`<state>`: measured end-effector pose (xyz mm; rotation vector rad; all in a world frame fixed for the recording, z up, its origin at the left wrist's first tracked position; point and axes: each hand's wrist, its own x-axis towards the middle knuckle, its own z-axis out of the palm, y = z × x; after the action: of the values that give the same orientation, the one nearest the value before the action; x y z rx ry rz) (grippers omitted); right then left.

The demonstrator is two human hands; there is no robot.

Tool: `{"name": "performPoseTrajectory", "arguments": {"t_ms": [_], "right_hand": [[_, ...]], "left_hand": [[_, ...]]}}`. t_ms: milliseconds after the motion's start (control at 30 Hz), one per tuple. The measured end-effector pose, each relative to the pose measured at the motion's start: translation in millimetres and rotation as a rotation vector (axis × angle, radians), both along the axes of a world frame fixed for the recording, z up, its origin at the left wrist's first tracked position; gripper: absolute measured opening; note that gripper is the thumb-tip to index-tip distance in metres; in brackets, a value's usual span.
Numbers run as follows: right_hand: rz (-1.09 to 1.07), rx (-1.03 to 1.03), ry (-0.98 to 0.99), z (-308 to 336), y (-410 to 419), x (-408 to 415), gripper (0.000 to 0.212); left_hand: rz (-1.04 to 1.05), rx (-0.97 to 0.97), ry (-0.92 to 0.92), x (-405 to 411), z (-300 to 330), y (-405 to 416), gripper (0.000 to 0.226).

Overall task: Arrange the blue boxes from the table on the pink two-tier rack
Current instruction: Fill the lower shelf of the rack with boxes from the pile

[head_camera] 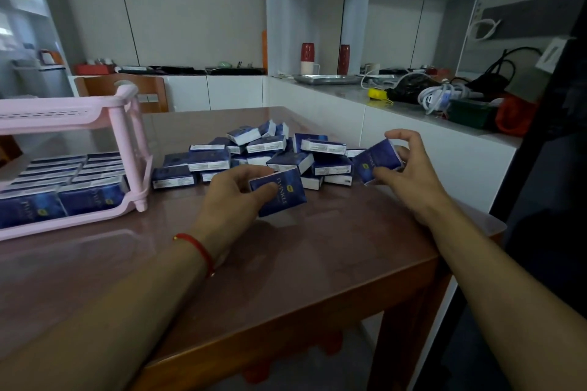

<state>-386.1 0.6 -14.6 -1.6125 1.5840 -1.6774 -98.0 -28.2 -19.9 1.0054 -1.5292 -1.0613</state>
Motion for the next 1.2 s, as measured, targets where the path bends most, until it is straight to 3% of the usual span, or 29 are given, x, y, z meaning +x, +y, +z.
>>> {"name": "performPoseTrajectory", "arguments": {"t_ms": [233,400,533,733,867,1000,1067,1200], "right_hand": [[0.223,-0.053,-0.098,8.6,47.0,46.8,0.050],[0.305,0.077,-0.239,11.4,54.1,80.3,0.058],[0.398,0.250,-0.198,20.8,50.5,109.1,0.048],[0.492,0.354,-0.106,24.3,37.7,172.7,0.031],[0.628,0.350,-0.154,21.8,26.2,231.2,0.041],[0.684,0.251,0.049,19.1,21.2,276.5,0.049],[0.709,0.228,0.081,16.5,17.2,292.3,0.043],[0.634,0.139,0.326,4.4,4.3,313.1,0.030]], "left_hand": [[0.036,-0.042,0.021,9.8,9.4,3.4,0.019],[0.040,-0.009,0.057,15.9,14.6,13.3,0.016],[0.076,0.041,0.053,37.6,13.7,19.0,0.018],[0.185,-0.090,-0.132,110.5,11.7,40.8,0.034],[0.206,-0.121,-0.134,156.1,16.1,54.3,0.029],[0.200,-0.060,-0.015,185.8,24.3,64.6,0.019],[0.151,-0.079,-0.111,205.6,26.6,64.0,0.025],[0.117,-0.245,-0.617,238.5,26.4,61.3,0.059]]}}
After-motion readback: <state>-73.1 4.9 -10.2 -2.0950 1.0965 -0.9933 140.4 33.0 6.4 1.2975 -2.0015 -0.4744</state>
